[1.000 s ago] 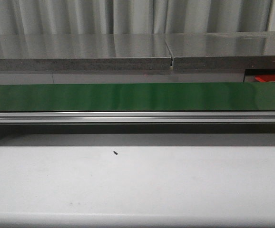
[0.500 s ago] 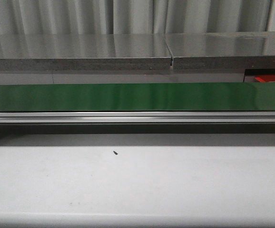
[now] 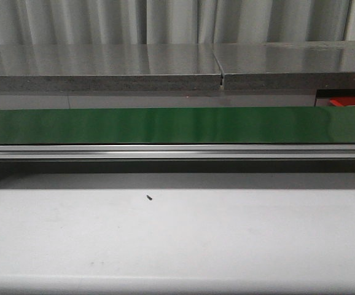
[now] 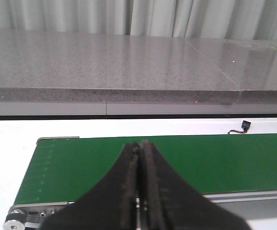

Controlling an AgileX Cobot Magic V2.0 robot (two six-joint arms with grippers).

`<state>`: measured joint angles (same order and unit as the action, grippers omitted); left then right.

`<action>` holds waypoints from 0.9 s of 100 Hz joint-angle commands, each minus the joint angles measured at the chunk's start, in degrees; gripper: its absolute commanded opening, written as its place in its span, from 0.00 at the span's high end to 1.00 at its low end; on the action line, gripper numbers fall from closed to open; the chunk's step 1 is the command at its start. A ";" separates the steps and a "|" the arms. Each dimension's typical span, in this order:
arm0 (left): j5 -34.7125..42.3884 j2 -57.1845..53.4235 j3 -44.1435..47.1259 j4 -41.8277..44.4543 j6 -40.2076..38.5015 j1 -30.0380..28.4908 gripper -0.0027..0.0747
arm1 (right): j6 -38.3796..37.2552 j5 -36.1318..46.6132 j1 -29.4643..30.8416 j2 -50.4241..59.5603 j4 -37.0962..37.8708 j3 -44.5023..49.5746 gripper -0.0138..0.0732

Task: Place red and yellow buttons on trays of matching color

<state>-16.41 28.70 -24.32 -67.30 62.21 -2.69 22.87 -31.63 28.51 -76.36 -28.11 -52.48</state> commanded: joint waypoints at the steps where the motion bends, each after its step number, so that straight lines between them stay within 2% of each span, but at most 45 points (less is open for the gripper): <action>1: 1.91 0.26 -1.53 -1.74 -0.17 0.37 0.99 | 2.68 3.12 -3.80 5.20 -1.21 -1.86 0.14; 25: 1.91 0.26 -1.53 -1.74 -0.17 0.37 0.99 | 6.35 2.31 -13.69 14.26 -1.21 -1.60 0.14; 46: 1.91 0.26 -1.53 -1.74 -0.17 0.37 0.99 | 8.55 2.13 -19.88 21.55 -1.21 0.61 0.15; 53: 1.91 0.26 -1.53 -1.74 -0.17 0.37 0.99 | 9.70 2.13 -21.52 23.86 -1.21 1.96 0.18; 60: 1.91 0.26 -1.53 -1.74 -0.17 0.37 0.99 | 9.91 2.35 -22.50 26.16 -1.21 3.65 0.28; 67: 1.91 0.26 -1.53 -1.74 -0.17 0.37 0.99 | 9.91 2.40 -22.58 28.23 -1.21 5.35 0.42; 81: 1.91 0.26 -1.53 -1.74 -0.17 0.37 0.99 | 9.91 2.31 -22.58 31.36 -1.21 8.40 0.75; 82: 1.91 0.26 -1.53 -1.74 -0.17 0.37 0.99 | 9.91 2.31 -22.58 31.80 -1.21 8.63 0.80; 90: 1.91 0.26 -1.53 -1.74 -0.17 0.37 0.99 | 9.91 2.20 -22.58 32.85 -1.21 9.58 0.95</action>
<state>-16.41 28.70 -24.32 -67.30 62.21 -2.69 32.18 -32.41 6.03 -44.97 -28.11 -42.21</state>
